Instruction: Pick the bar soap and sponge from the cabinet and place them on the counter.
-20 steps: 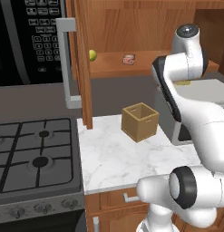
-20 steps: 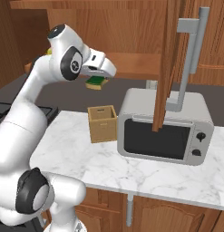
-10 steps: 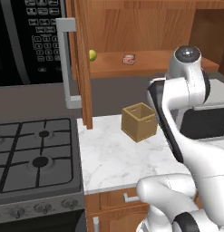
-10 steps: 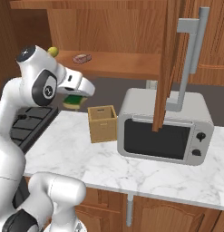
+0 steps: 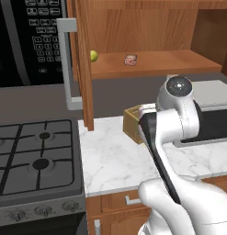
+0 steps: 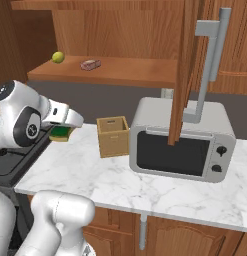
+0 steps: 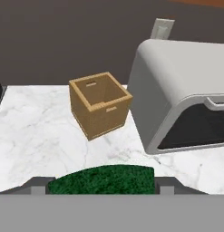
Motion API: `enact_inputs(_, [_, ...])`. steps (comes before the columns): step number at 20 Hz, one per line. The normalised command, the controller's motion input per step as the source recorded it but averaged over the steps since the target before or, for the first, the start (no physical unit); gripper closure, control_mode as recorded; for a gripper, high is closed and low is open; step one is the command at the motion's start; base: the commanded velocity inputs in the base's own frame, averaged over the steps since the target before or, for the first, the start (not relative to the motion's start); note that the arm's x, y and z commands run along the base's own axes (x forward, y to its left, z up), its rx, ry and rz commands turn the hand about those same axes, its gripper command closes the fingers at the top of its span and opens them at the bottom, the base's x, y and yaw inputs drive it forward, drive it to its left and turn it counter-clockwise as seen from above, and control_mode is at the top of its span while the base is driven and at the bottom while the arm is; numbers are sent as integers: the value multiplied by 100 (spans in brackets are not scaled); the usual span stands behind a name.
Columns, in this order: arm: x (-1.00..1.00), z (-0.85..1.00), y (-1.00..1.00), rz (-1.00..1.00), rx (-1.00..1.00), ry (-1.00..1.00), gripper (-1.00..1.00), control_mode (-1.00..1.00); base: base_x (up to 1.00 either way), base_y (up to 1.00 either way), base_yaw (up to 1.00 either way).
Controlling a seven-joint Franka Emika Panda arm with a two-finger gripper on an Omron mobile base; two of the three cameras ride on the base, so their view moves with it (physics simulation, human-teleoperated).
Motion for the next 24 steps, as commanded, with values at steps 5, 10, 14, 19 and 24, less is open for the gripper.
enact_inputs(5, [-27, -67, 56, 10, 0, 0, 100, -100, 0, 0, 0])
enact_inputs(10, [-7, -65, 36, 12, 0, 0, 100, -100, 0, 0, 0])
enact_inputs(14, [12, -63, 9, 13, 0, -2, 100, -100, 0, 0, 0])
enact_inputs(19, [33, -55, 1, 12, -2, 0, 100, -100, 0, 0, 0])
enact_inputs(24, [36, -60, 6, 10, -5, 0, 100, -100, 0, 0, 0])
